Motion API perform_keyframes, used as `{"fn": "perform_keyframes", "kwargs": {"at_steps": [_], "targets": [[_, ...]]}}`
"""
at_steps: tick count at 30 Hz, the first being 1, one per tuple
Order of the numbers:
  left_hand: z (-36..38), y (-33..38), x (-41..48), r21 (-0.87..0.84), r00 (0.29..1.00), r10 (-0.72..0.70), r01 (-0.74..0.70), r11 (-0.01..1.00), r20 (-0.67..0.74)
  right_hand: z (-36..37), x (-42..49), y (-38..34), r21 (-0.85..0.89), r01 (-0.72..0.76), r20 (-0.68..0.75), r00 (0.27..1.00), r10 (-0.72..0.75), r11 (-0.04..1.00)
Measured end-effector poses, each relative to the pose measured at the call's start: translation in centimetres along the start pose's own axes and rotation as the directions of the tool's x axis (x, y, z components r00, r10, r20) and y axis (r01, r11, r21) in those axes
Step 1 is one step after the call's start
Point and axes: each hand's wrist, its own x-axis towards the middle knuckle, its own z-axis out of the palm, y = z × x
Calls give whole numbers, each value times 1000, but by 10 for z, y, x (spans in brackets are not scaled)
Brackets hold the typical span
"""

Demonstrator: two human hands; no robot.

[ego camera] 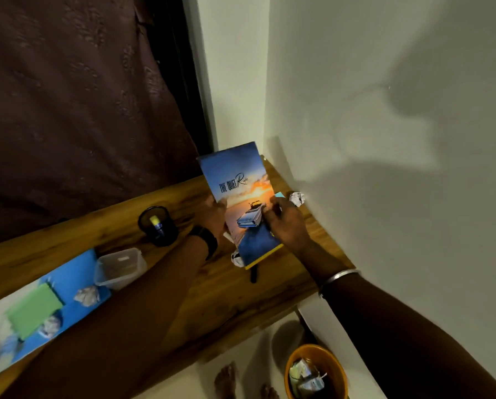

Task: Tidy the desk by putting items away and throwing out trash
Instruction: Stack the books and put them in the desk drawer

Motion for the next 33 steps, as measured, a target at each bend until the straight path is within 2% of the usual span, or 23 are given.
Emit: {"fn": "perform_keyframes", "kwargs": {"at_steps": [3,5,7,10,12,17,20,21,23,25,30,33], "targets": [[-36,7,-13,191,977,205,-190,963,-63,8,1,-22,181,-62,30,998,57,982],[-65,8,-20,234,966,239,-212,949,-95,18,0,-42,386,-125,129,988,81,914],[-95,2,-27,202,965,202,-167,965,-165,31,-7,-63,559,-210,298,954,42,802],[-143,-9,-53,46,953,137,-129,991,-269,62,-23,-88,621,-352,469,883,28,701],[-179,-19,-71,-8,938,104,-113,994,-331,88,-39,-104,666,-391,517,856,-15,635],[-267,-44,-87,-113,881,19,-82,990,-473,145,-69,-146,642,-424,609,788,-89,639],[-332,-66,-86,-134,820,-71,-7,991,-568,174,-82,-174,618,-406,608,790,-81,674],[-353,-74,-85,-105,790,-79,19,994,-608,182,-84,-182,604,-412,614,786,-69,683],[-398,-91,-81,117,729,-43,168,979,-683,199,-85,-195,589,-430,629,776,-54,684],[-434,-103,-79,401,733,35,331,854,-679,214,-87,-206,580,-448,644,764,-46,681],[-491,-117,-61,618,859,65,310,723,-508,245,-91,-217,549,-412,612,791,-14,727],[-513,-128,-24,716,918,-41,336,612,-395,259,-94,-213,552,-314,555,830,-58,773]]}}
